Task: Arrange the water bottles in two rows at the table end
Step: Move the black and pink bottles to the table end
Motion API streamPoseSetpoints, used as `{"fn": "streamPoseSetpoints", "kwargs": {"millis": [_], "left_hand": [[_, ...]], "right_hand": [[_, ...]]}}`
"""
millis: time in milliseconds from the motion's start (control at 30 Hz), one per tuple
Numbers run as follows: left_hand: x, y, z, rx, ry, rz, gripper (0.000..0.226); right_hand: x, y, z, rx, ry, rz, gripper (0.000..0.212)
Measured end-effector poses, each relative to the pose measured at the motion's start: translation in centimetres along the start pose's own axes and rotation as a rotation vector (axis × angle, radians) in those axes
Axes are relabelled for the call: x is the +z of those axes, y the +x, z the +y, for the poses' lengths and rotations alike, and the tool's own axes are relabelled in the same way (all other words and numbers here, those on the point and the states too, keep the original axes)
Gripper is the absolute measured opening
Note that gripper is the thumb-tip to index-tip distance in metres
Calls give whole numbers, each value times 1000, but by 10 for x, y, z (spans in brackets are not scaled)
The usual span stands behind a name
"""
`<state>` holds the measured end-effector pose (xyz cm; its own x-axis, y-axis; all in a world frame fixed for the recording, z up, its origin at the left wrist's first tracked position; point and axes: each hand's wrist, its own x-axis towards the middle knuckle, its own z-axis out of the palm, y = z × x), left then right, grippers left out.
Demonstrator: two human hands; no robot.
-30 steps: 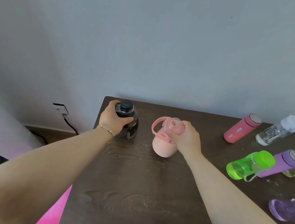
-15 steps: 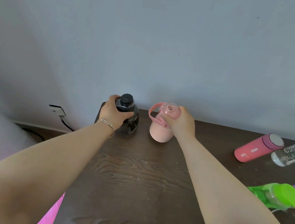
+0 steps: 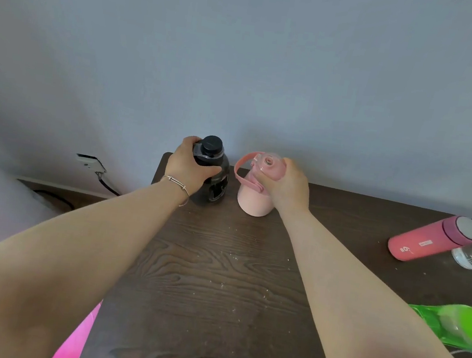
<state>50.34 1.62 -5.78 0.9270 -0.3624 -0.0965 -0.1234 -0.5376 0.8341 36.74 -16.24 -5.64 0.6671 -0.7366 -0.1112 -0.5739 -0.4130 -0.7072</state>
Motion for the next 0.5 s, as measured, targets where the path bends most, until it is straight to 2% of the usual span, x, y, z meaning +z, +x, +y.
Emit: {"fn": "streamPoseSetpoints", "kwargs": {"millis": [333,500], "left_hand": [[-2,3,3,36,64,-49,79],[-4,0,8,43,197,-86,80]], "right_hand": [[-1,4,-9,3,-98,-85,71],[-5,-2,-15,-43,-267,-96,80]]}}
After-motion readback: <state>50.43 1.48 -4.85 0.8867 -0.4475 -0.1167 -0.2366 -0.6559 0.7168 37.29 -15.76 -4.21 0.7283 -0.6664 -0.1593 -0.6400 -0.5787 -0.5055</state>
